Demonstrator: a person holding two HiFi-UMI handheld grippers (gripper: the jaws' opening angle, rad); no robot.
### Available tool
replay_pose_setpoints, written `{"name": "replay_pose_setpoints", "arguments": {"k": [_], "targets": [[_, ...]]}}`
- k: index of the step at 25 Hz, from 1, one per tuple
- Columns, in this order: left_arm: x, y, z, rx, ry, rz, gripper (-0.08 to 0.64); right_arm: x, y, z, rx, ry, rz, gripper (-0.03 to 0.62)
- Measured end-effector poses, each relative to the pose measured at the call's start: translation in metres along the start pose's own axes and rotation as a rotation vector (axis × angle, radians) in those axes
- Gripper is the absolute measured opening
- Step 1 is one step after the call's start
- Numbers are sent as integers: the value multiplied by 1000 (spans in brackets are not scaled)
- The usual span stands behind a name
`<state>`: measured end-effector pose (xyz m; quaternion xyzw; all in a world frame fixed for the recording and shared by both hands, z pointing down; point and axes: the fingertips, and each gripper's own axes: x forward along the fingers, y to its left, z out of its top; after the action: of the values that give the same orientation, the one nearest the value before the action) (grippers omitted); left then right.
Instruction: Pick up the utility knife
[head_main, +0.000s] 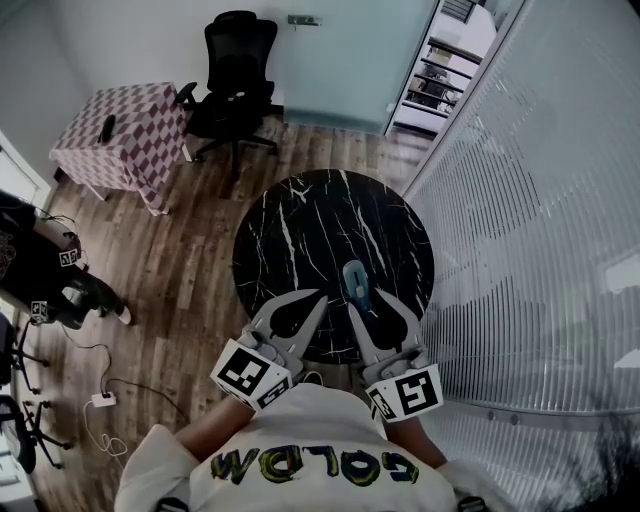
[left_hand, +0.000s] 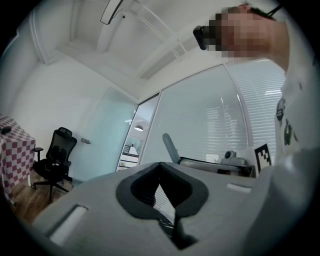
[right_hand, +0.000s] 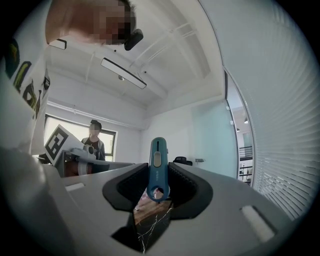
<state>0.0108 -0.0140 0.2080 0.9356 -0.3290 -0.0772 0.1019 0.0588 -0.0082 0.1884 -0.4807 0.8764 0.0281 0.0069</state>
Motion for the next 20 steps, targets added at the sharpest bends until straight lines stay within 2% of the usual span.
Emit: {"name": "replay_pose_setpoints", "arguments": {"k": [20], "targets": [[4, 3, 4, -8, 7, -9, 3, 5, 2, 2, 10, 3, 7, 129]]}}
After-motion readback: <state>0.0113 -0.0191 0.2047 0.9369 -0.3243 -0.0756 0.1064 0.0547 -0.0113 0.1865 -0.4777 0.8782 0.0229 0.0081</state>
